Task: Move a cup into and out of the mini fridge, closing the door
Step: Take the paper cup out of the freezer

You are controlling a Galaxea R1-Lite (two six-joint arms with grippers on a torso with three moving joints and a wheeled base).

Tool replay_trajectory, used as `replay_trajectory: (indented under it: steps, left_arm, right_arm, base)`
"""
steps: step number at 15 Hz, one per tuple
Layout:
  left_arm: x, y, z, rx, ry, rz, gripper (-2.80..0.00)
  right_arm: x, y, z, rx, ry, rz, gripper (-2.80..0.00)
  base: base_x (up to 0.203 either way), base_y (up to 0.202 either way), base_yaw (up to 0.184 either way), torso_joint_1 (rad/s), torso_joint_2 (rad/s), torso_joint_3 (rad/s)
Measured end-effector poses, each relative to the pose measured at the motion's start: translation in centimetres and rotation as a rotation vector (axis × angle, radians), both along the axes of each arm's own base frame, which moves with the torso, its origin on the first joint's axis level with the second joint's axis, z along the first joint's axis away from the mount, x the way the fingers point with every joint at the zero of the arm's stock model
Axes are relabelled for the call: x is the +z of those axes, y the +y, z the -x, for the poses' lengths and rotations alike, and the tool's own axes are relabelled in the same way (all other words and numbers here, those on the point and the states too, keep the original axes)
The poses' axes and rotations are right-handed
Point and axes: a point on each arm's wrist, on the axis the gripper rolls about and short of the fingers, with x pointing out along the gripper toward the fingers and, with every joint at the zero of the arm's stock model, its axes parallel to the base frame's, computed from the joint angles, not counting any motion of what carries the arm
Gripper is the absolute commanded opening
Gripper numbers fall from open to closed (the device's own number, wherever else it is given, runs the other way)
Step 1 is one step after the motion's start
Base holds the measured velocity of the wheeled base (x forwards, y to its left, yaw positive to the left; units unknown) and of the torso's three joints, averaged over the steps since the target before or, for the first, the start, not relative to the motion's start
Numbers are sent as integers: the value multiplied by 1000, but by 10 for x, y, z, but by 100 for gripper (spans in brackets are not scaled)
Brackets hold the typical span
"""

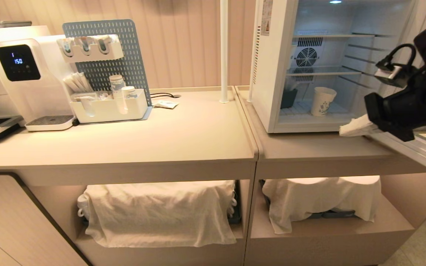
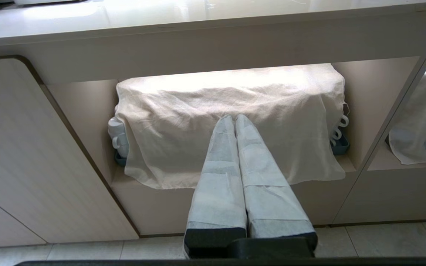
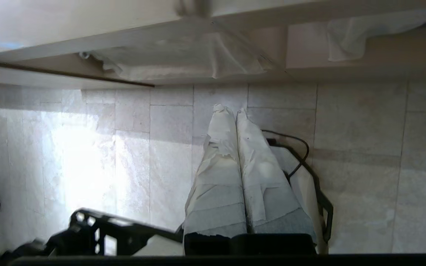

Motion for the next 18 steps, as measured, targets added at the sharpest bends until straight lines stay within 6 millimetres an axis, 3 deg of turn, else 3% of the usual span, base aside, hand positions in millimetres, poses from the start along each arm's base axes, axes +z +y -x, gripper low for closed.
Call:
replay_trajectory:
  steps: [5,8,10,11,18]
  left_arm:
    - [0,0,0,0,0,1,-280]
    - [0,0,0,-1,0,0,-280]
    - [0,0,0,-1,0,1,-280]
    - [0,0,0,0,0,0,-280]
    - [0,0,0,-2,0,0,-280]
  right_arm:
    - [-44,-27,-77,-171,-238,178,-280]
    - [-59,-47,-106,-172,-378,370,-280]
    - [-68,-52,-115,-172,-387,392,-280]
    - [-73,-52,-118,-168,-377,394,0]
    - [-88,-46,-139,-170,-462,371,0]
  base:
    - [0,0,0,0,0,0]
    - [0,0,0,0,0,0]
    - [0,0,0,0,0,0]
    - [0,0,0,0,0,0]
    - [0,0,0,0,0,0]
